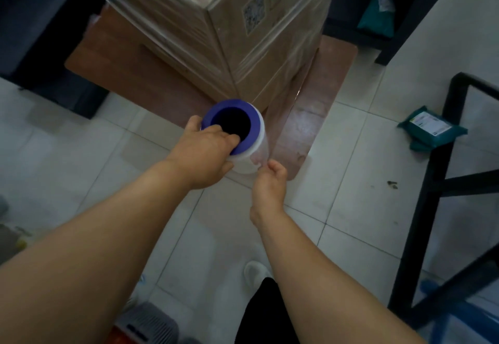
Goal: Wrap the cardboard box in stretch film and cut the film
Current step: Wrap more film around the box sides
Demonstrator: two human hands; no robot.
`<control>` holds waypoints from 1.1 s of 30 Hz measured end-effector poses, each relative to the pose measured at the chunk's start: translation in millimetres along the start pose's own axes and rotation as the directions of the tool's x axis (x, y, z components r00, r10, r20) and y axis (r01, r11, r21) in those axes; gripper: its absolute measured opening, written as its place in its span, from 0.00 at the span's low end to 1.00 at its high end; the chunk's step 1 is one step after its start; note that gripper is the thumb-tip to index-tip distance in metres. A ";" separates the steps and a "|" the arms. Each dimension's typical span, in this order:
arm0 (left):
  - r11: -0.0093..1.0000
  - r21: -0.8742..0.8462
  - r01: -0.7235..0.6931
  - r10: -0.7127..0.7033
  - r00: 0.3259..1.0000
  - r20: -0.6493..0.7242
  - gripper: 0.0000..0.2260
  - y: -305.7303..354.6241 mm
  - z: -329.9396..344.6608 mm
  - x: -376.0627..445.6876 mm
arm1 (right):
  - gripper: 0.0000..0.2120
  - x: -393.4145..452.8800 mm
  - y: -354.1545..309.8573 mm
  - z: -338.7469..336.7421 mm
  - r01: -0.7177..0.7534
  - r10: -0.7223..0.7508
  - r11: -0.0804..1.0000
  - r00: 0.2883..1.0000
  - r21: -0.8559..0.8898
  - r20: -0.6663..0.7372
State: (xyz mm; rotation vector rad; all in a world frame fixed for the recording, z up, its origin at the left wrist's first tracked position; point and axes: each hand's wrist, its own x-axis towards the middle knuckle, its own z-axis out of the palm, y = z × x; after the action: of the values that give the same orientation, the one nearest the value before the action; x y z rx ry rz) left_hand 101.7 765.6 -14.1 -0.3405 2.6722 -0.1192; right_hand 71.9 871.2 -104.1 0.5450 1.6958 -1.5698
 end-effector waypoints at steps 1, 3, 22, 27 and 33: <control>1.000 -0.013 0.016 -0.016 1.000 -0.002 0.13 0.7 0.6 -0.3 | 0.10 4.0 0.4 0.6 -0.142 0.141 0.987 0.990 0.078 0.011; 0.998 -0.046 0.046 -0.046 0.999 -0.002 0.13 1.3 3.8 -2.2 | 0.10 12.5 6.0 3.0 -0.379 0.364 0.889 0.926 0.256 0.105; 0.968 -0.166 0.187 -0.185 0.982 0.027 0.12 -34.3 12.3 -15.9 | 0.17 34.7 35.1 78.8 -0.434 0.289 0.634 0.901 0.640 0.324; 0.952 -0.195 0.235 -0.232 0.972 0.036 0.11 -54.7 15.0 -18.7 | 0.14 33.5 34.9 96.3 -0.448 0.291 0.657 0.893 0.607 0.344; 0.966 -0.180 0.187 -0.189 0.982 0.009 0.14 -74.4 20.0 -22.9 | 0.20 33.3 37.0 111.2 -0.446 0.290 0.642 0.894 0.624 0.340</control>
State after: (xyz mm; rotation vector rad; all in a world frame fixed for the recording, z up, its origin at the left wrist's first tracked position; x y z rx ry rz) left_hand 146.7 699.1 -12.2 -0.6527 2.6598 0.0651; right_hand 104.5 763.1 -149.9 0.9913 0.7066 -1.8345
